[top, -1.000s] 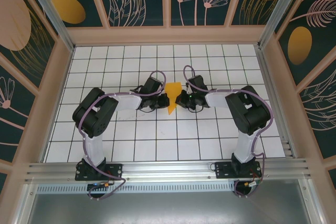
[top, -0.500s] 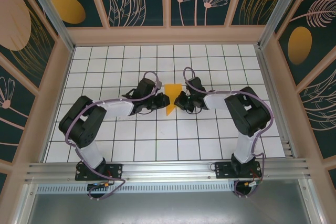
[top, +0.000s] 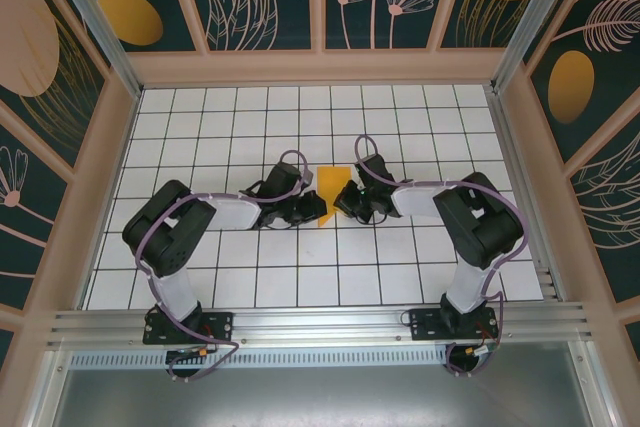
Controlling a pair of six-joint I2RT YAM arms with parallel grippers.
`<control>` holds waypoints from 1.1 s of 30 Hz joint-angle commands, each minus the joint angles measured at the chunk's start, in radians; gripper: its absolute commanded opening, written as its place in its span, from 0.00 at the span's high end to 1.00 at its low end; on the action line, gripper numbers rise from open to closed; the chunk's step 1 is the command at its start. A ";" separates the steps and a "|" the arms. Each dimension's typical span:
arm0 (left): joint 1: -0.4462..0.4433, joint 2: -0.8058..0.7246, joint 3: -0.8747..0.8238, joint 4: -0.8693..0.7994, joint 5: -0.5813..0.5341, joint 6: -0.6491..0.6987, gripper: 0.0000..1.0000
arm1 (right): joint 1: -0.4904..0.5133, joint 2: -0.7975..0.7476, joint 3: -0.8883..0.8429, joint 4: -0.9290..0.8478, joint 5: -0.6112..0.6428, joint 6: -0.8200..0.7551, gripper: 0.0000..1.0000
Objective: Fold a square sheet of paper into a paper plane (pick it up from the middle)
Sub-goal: Third fold the triangle at the center of the table.
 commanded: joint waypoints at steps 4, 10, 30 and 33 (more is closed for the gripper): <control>-0.012 0.043 0.007 0.003 0.025 -0.010 0.89 | 0.007 -0.020 -0.019 -0.012 0.022 0.027 1.00; -0.012 0.050 0.019 -0.059 -0.055 0.013 0.92 | 0.003 -0.019 -0.026 -0.021 0.029 0.029 1.00; -0.013 0.013 -0.027 -0.107 -0.164 0.044 0.99 | -0.029 -0.031 -0.036 -0.060 0.084 -0.048 1.00; -0.012 0.023 -0.029 -0.103 -0.154 0.043 1.00 | -0.030 -0.056 -0.034 -0.007 0.032 -0.089 1.00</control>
